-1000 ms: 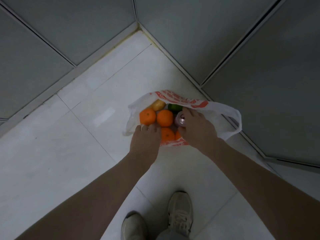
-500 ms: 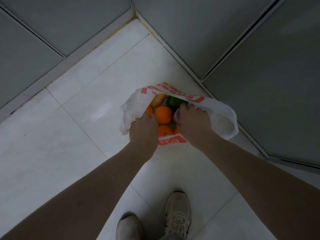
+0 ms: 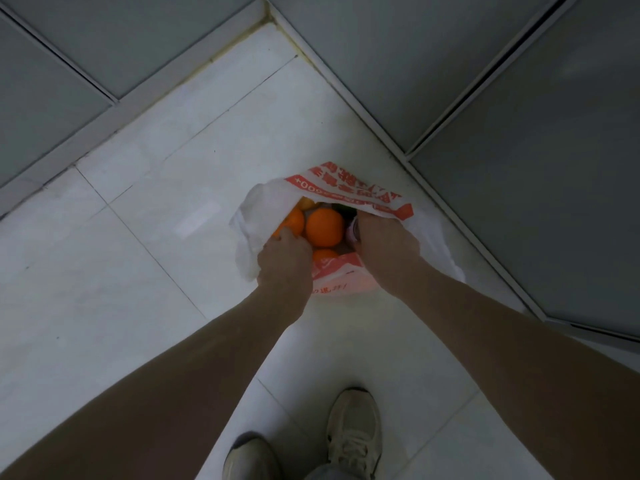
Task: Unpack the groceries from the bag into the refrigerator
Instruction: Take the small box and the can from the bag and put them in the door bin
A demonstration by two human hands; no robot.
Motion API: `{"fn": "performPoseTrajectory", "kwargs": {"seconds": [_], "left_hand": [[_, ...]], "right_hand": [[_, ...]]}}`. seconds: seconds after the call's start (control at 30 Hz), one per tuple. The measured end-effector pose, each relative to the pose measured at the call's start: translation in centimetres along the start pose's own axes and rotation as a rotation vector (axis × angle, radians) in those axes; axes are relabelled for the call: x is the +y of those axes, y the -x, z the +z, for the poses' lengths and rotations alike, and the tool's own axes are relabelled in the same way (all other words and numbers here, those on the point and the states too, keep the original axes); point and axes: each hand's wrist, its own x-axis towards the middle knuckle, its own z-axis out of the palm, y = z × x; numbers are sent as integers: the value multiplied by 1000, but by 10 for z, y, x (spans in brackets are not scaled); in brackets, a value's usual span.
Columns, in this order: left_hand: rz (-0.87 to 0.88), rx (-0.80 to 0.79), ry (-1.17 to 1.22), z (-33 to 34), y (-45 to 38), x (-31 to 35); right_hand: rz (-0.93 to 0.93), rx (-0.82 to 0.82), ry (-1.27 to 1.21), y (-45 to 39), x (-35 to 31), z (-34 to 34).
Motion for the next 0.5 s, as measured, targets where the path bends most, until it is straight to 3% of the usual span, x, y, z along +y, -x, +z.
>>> {"fn": "performPoseTrajectory", "kwargs": {"seconds": [0.1,0.27,0.5], "left_hand": [[23,49,40,3,8,0],[65,88,13,-15,32,-3],[147,126,-28,-75,87,-9]], "right_hand": [[-12,-31,-25,8,0,-4],[14,76,152,29,-10,-22],[11,50,-48,91,-30,-77]]}}
